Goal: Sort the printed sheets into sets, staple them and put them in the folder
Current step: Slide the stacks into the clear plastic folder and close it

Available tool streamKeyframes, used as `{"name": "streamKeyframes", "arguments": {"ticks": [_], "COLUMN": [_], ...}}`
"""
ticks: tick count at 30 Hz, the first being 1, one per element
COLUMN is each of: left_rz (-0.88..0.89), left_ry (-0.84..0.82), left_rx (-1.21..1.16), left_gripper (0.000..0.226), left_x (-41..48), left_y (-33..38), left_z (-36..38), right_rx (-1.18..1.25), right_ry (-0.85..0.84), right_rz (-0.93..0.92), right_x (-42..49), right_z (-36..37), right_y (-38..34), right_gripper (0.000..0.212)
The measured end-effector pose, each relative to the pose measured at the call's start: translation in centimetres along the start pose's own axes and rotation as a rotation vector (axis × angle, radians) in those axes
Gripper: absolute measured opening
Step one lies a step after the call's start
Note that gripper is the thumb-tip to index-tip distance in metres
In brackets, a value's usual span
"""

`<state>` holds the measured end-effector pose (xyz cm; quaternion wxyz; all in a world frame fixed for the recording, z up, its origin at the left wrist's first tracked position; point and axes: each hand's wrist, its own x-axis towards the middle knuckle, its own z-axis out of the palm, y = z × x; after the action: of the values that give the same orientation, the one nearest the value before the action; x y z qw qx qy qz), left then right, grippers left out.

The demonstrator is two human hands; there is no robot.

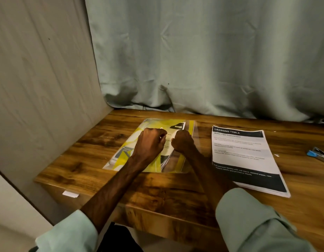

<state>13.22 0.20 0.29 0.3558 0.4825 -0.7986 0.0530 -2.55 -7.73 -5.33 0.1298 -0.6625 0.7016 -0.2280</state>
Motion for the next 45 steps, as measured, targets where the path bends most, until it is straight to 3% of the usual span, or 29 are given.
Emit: {"name": "streamKeyframes", "arguments": {"ticks": [3, 8, 13, 19, 30, 33, 35, 40, 42, 45], "left_rz": [0.000, 0.014, 0.020, 0.027, 0.000, -0.005, -0.015, -0.055, -0.068, -0.074], "left_ry": [-0.003, -0.001, -0.009, -0.007, -0.045, -0.058, -0.058, -0.060, -0.066, -0.064], "left_rx": [0.008, -0.001, -0.005, -0.003, -0.007, -0.010, -0.019, -0.044, -0.045, -0.064], "left_gripper": [0.012, 0.012, 0.013, 0.015, 0.010, 0.007, 0.008, 0.014, 0.016, 0.017], "left_x": [0.0, 0.3, 0.1, -0.2, -1.0, -1.3, -1.4, -1.7, -2.0, -2.3], "left_y": [0.0, -0.1, -0.5, -0.4, -0.2, -0.1, 0.0, 0.1, 0.0, 0.2], "left_z": [-0.1, -0.2, 0.1, 0.6, 0.9, 1.1, 1.3, 2.0, 2.2, 2.6], "right_rx": [-0.066, -0.255, -0.247, -0.289, -0.053, 0.129, 0.154, 0.233, 0.169, -0.029], "right_ry": [0.026, 0.035, 0.019, 0.074, 0.003, -0.029, 0.029, 0.435, 0.537, 0.476], "right_rz": [-0.020, -0.114, -0.091, -0.121, -0.098, -0.059, -0.065, -0.020, 0.046, 0.248], "right_x": [0.3, 0.9, 1.2, 1.4, -0.1, -1.5, -3.2, -6.0, -7.0, -9.0], "right_z": [-0.8, -0.9, 0.8, 1.0, 0.8, -0.3, -1.7, -6.5, -8.9, -12.7], "right_y": [0.2, 1.0, 1.4, 2.5, 2.0, 2.3, 2.3, 4.5, 6.4, 10.5], "right_gripper": [0.055, 0.056, 0.066, 0.062, 0.072, 0.060, 0.046, 0.016, 0.015, 0.032]}}
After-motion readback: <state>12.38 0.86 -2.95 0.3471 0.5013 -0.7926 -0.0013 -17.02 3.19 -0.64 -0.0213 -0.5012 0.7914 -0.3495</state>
